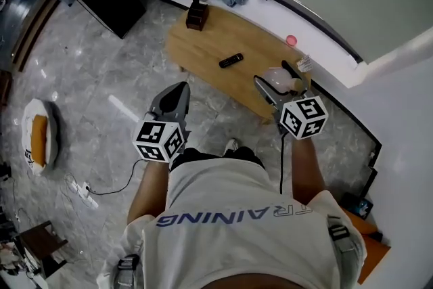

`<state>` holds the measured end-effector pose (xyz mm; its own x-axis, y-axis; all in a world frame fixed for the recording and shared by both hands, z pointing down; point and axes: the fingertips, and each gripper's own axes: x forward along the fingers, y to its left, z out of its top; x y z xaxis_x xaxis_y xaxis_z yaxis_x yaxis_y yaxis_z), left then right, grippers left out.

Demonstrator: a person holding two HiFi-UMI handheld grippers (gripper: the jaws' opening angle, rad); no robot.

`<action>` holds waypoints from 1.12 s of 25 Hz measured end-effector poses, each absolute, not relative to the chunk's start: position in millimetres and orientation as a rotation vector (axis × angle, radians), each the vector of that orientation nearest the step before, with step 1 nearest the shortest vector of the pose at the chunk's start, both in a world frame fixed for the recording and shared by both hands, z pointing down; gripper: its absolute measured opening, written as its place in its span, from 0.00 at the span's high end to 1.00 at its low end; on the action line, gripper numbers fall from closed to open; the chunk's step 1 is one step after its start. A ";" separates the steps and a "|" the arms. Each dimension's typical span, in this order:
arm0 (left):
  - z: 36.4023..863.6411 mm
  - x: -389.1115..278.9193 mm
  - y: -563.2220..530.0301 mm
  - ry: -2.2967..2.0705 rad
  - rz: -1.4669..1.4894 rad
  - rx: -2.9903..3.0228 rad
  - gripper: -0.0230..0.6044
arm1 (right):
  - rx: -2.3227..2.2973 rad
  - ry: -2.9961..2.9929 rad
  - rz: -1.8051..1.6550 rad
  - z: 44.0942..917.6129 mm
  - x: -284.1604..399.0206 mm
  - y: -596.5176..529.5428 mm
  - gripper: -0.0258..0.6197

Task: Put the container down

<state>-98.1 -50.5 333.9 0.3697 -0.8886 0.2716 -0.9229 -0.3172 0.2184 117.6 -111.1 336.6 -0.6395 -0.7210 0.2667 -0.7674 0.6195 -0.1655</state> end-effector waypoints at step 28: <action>370.9 -146.5 -407.7 -1.035 0.265 2.551 0.97 | 1.714 -2.371 0.529 366.1 57.8 -366.4 0.30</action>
<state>-146.5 -407.7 370.9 0.7121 -0.6308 0.3081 -0.7012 -0.6602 0.2691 57.8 -366.4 366.1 -0.3257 -0.8832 0.3374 -0.9429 0.2769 -0.1854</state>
